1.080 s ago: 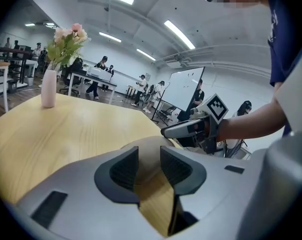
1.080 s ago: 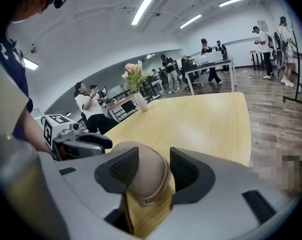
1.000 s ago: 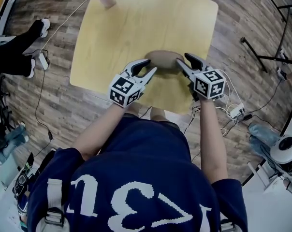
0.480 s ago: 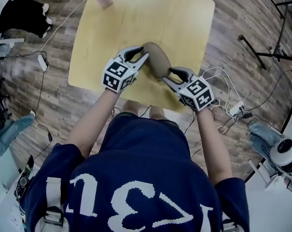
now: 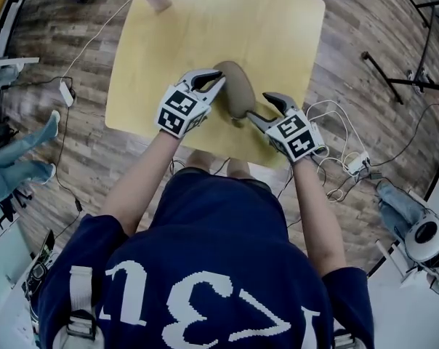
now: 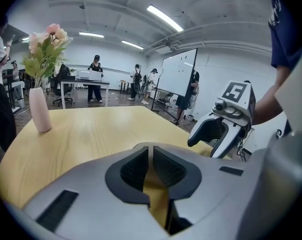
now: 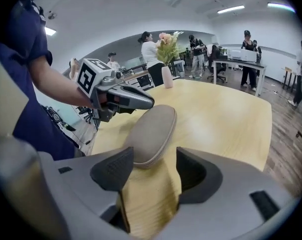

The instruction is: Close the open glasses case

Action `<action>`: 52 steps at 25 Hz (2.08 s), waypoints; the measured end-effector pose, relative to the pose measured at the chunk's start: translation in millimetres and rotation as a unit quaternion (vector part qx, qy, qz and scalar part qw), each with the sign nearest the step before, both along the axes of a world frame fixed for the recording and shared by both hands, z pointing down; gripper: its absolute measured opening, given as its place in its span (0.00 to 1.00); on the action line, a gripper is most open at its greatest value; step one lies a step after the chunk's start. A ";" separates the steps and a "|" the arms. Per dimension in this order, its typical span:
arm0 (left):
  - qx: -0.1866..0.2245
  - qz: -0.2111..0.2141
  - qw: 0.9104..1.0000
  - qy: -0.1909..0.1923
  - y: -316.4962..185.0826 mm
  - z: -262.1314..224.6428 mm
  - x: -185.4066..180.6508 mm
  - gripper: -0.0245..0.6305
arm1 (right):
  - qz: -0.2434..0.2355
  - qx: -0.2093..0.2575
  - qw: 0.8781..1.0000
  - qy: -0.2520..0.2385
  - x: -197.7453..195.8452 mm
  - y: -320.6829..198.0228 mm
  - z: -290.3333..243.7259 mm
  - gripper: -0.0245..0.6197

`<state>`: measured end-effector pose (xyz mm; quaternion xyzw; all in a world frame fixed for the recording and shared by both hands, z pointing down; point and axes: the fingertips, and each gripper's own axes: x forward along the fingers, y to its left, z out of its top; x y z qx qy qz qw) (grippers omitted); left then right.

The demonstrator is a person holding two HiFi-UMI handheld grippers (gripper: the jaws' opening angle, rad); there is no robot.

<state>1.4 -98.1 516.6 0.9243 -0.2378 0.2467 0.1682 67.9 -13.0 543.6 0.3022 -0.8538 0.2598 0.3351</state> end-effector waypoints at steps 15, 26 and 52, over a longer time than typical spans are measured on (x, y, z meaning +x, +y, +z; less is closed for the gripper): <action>-0.038 0.041 0.998 -0.043 15.7 16.4 11.1 0.07 | 0.106 0.067 0.990 0.068 46.9 -84.8 -8.3 0.28; 0.056 0.028 0.997 -0.043 -15.9 -16.1 32.5 0.07 | 0.117 0.023 0.991 0.057 32.5 -30.4 16.4 0.29; 0.038 0.027 0.997 -0.055 -29.7 -7.7 40.9 0.06 | 0.172 -0.010 0.985 0.006 37.9 -31.2 25.6 0.08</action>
